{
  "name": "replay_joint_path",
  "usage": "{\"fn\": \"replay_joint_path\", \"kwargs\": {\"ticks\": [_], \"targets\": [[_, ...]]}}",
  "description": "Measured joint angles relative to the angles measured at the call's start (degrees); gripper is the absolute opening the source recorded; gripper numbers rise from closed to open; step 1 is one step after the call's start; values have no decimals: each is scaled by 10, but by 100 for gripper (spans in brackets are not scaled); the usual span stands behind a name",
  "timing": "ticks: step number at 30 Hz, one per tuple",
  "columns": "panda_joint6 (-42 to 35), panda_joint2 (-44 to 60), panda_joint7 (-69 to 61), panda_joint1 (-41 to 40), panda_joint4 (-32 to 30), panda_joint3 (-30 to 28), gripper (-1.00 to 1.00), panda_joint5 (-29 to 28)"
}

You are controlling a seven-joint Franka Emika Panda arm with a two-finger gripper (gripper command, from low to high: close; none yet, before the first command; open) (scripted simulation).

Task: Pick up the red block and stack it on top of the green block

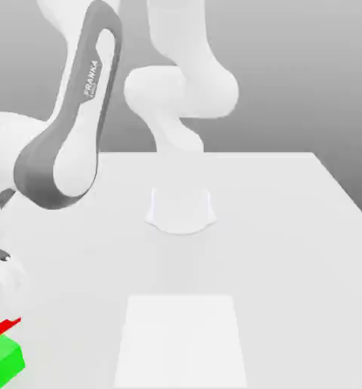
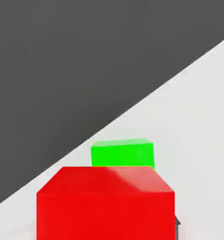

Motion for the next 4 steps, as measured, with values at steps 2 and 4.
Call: {"fn": "replay_joint_path", "kwargs": {"ticks": [2,4], "targets": [[11,14,-5,-5,2,6,100,9],[11,14,-5,-5,2,6,100,9]]}}
